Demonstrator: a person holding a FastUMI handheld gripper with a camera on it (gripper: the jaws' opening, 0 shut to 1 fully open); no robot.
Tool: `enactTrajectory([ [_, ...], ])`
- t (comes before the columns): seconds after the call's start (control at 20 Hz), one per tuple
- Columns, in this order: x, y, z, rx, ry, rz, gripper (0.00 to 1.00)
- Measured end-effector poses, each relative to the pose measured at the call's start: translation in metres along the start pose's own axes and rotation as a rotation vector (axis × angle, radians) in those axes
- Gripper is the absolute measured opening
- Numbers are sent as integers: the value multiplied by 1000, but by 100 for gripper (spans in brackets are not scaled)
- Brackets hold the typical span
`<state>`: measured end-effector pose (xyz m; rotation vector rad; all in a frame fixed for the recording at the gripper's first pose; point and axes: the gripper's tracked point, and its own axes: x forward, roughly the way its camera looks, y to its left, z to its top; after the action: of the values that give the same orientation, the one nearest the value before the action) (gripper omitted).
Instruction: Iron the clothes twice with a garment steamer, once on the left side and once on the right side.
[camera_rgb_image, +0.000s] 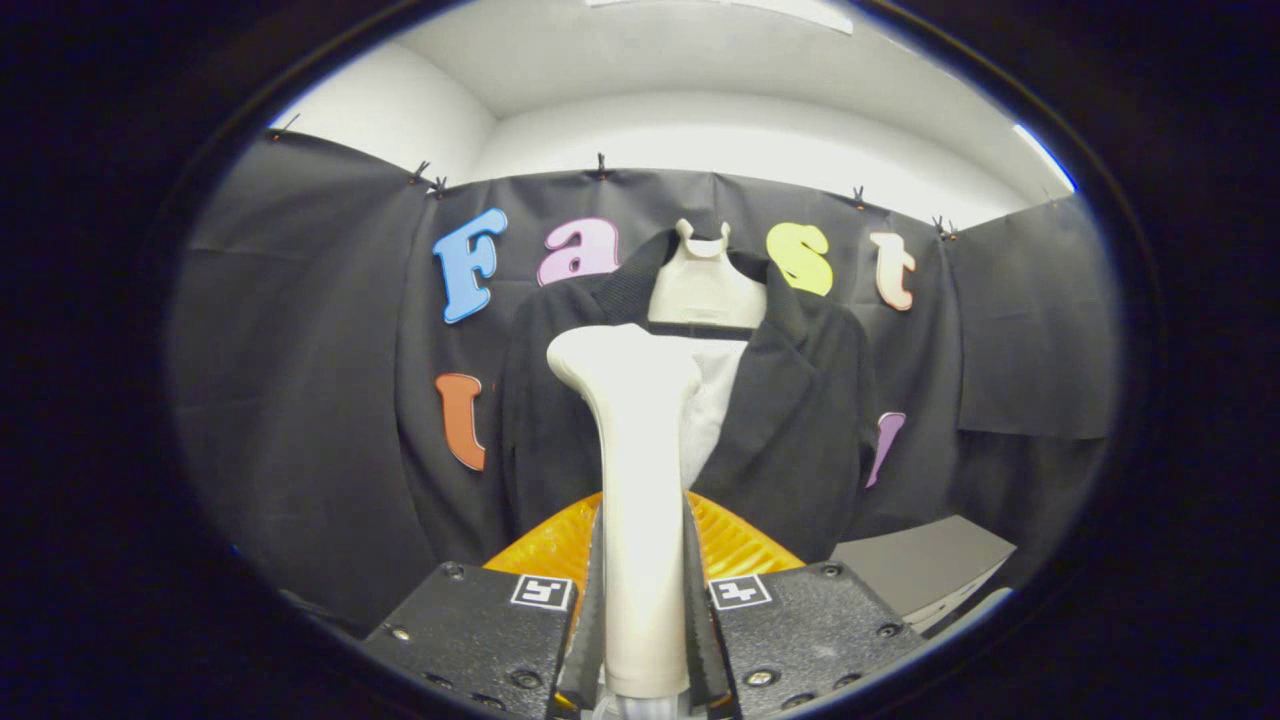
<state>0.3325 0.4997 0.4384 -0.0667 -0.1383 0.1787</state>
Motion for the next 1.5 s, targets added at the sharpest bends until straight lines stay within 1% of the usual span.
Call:
enactTrajectory([
  [0.15, 13, 8, 2, -9, 9, -23, 36],
  [0.45, 26, 27, -8, -59, 18, -19, 36],
  [0.9, 32, 24, -50, -78, 74, -48, 36],
  [1.25, 22, 28, -89, -97, 124, -43, 36],
  [1.5, 18, 29, -116, -111, 159, -62, 36],
])
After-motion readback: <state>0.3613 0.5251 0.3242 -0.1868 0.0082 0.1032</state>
